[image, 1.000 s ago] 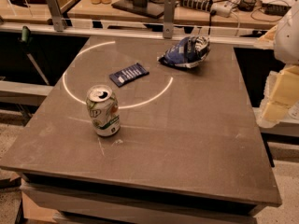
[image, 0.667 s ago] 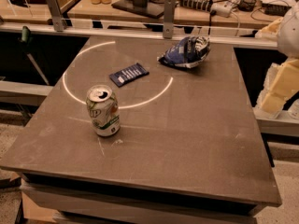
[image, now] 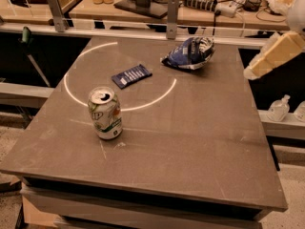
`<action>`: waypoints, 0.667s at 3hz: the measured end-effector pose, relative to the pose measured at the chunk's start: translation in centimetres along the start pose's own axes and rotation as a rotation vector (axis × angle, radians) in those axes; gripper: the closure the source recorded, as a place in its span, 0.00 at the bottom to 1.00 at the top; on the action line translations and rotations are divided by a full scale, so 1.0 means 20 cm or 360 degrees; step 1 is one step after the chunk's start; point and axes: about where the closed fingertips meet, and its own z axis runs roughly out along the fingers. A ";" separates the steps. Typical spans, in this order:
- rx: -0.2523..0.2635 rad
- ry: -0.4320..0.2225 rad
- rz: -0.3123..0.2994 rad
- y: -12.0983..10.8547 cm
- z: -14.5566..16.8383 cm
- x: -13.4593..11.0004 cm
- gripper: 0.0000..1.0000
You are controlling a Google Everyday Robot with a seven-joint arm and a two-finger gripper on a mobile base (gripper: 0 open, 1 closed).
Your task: Pick blue chip bag
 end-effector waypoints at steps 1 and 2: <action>0.0083 -0.0032 0.0028 -0.11 0.13 -0.06 0.00; 0.0102 -0.0029 0.0021 -0.13 0.14 -0.07 0.00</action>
Offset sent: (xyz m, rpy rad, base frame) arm 0.0297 0.0073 -0.0015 0.0200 -0.0400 -0.0296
